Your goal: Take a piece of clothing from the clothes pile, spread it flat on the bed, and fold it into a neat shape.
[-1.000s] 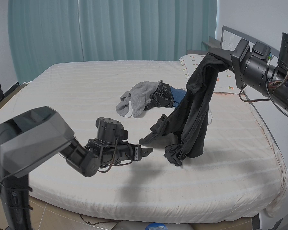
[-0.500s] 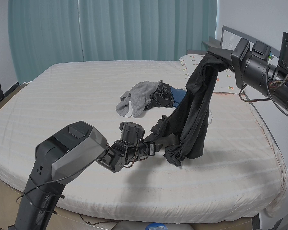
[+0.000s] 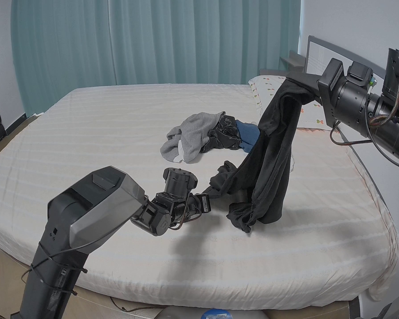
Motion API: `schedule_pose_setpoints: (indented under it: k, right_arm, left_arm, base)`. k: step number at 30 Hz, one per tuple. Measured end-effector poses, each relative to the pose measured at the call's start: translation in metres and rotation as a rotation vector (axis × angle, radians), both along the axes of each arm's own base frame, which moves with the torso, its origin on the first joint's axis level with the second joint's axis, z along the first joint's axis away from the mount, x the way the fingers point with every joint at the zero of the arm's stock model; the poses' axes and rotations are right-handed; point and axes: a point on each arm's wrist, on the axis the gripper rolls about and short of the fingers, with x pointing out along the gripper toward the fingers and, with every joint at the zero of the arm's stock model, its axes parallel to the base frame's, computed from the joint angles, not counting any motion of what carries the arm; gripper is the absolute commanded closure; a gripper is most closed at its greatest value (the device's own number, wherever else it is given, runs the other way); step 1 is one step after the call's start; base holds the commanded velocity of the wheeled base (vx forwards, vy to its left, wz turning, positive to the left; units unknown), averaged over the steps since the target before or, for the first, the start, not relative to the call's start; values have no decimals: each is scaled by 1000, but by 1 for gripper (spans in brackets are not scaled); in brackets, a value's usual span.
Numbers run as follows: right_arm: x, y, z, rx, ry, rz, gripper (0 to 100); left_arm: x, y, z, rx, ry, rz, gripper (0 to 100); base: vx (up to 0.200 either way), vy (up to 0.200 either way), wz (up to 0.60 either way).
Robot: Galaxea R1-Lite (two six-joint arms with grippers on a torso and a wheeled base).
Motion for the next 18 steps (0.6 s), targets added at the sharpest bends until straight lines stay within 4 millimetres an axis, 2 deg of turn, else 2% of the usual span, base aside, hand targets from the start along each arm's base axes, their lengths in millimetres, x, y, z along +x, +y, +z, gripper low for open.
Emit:
schedule_pose_setpoints:
  k: [4, 7, 13, 18]
  right_arm:
    - [5, -2, -6, -10, 16, -10, 100]
    - [10, -3, -12, -20, 34, -20, 100]
    - [27, -1, -30, -47, 85, -40, 100]
    - [44, 4, -42, -59, 112, -52, 100]
  left_arm:
    - [-18, 13, 26, -21, 19, 14, 100]
    - [-34, 22, 54, -47, 13, 13, 100]
    - [-71, 44, 119, -122, 17, 32, 100]
    - [-100, 59, 174, -268, 33, 94, 100]
  base:
    - [0, 0, 0]
    - [0, 0, 0]
    - [0, 0, 0]
    - [0, 0, 0]
